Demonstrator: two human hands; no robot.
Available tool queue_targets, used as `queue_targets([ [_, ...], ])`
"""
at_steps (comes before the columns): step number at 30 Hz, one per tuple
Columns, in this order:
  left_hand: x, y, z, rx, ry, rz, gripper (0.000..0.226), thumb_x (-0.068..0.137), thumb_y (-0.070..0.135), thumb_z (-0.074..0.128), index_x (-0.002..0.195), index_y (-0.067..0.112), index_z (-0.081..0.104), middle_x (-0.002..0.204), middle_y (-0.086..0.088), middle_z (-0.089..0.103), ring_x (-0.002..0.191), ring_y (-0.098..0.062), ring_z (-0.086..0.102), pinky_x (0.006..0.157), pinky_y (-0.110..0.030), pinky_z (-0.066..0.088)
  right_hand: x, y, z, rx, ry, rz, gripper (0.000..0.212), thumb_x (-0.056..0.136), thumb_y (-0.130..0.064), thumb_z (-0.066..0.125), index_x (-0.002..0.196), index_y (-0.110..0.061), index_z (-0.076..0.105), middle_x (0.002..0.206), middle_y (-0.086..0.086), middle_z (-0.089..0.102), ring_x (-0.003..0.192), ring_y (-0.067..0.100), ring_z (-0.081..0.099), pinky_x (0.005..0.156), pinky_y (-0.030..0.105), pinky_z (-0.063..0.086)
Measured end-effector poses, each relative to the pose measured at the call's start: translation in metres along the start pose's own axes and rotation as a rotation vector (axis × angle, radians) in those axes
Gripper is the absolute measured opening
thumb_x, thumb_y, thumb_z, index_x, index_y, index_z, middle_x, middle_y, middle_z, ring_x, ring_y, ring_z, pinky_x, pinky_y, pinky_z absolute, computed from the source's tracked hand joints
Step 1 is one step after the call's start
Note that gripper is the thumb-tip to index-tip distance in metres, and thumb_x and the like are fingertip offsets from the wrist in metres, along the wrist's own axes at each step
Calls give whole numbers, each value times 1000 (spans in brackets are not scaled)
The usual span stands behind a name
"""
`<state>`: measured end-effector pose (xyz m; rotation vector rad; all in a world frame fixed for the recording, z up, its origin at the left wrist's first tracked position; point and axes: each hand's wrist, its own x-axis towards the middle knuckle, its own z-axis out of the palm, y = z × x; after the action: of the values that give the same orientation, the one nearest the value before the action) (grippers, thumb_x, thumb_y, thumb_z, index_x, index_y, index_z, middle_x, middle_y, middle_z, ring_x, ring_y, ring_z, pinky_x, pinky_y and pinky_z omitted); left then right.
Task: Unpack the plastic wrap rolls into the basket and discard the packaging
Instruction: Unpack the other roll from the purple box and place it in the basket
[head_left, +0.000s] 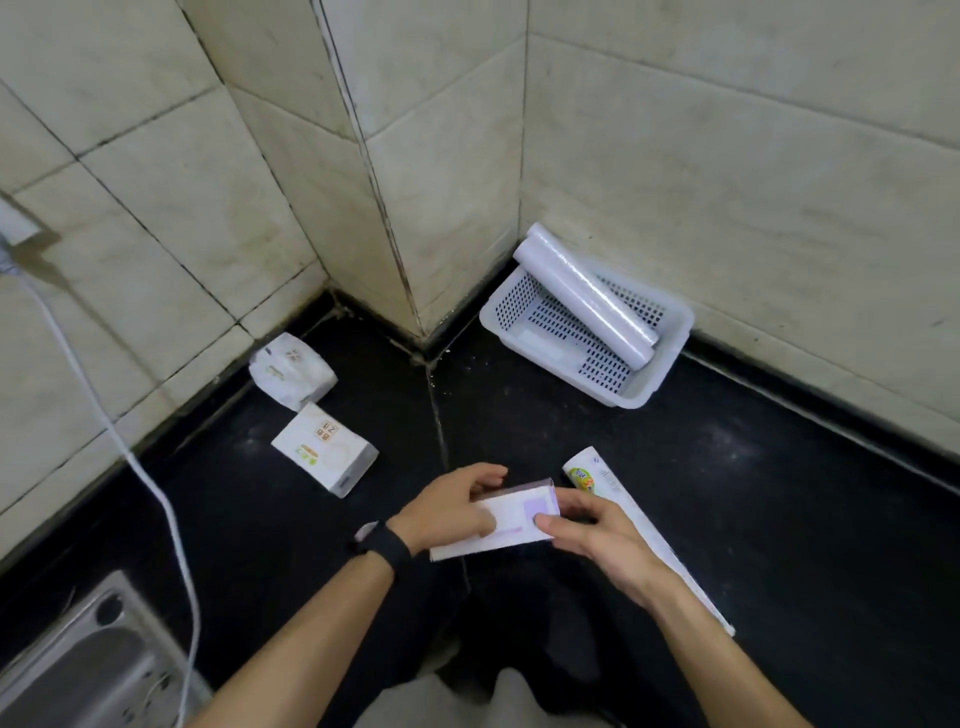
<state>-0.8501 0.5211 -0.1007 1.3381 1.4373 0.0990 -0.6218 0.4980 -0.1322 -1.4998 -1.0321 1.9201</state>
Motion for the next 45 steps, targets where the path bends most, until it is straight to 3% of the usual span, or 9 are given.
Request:
queue_targets([
  [4, -2, 7, 28, 496, 215, 277, 80, 74, 40, 66, 148, 30, 36, 144, 8, 44, 131, -13, 40, 109, -25, 28, -5, 0, 4, 81, 96, 50, 42, 79, -31, 83, 116, -15, 70, 114, 5, 74, 98, 21, 74, 93, 35, 57],
  [7, 0, 6, 41, 637, 348, 388, 71, 80, 48, 62, 144, 25, 41, 138, 4, 50, 127, -18, 46, 108, -29, 27, -9, -2, 5, 96, 118, 70, 47, 79, -34, 82, 119, -15, 66, 111, 3, 75, 94, 18, 75, 90, 35, 58],
  [12, 2, 11, 37, 609, 392, 396, 53, 81, 48, 60, 129, 29, 50, 119, 6, 58, 108, -17, 54, 96, -27, 35, -13, -7, 4, -59, 137, 41, 41, 80, -48, 77, 115, -29, 69, 111, -11, 73, 103, 6, 68, 90, 31, 55],
  [23, 4, 8, 38, 531, 331, 294, 50, 83, 44, 62, 127, 29, 44, 119, 6, 54, 102, -19, 53, 86, -33, 46, -8, 0, 6, -53, 258, -59, 34, 80, -34, 81, 109, -26, 68, 101, -8, 77, 97, 11, 71, 99, 41, 53],
  [29, 5, 12, 38, 525, 293, 282, 58, 84, 46, 61, 135, 39, 35, 122, 7, 54, 100, -20, 59, 81, -36, 49, -10, -5, 6, -257, 317, -136, 16, 87, -36, 72, 103, -32, 70, 88, -18, 76, 85, -9, 67, 75, 6, 46],
  [31, 4, 12, 37, 508, 274, 272, 61, 84, 50, 60, 137, 44, 29, 125, 8, 52, 100, -20, 60, 84, -37, 50, -9, -5, 5, -262, 324, -136, 8, 91, -37, 68, 97, -34, 72, 83, -17, 76, 84, -5, 69, 77, 10, 48],
  [34, 3, 11, 35, 435, 254, 262, 62, 79, 68, 52, 133, 48, 29, 122, 12, 51, 98, -15, 60, 84, -34, 50, -5, -5, -1, -133, 339, -104, 22, 100, -29, 56, 90, -22, 75, 86, 1, 77, 83, 17, 74, 83, 34, 59],
  [37, 3, 10, 31, 388, 260, 265, 57, 80, 62, 60, 128, 48, 33, 118, 15, 50, 100, -9, 57, 86, -35, 51, -4, -11, -8, -8, 332, -80, 27, 103, -19, 49, 97, -9, 74, 95, 9, 78, 86, 20, 76, 78, 33, 60],
  [45, 8, 11, 27, 345, 274, 283, 56, 80, 46, 67, 127, 42, 36, 117, 12, 55, 100, -8, 56, 83, -35, 52, -4, -16, -4, 41, 393, -115, 20, 104, -20, 47, 106, -13, 66, 89, 5, 77, 79, 20, 77, 79, 38, 61],
])
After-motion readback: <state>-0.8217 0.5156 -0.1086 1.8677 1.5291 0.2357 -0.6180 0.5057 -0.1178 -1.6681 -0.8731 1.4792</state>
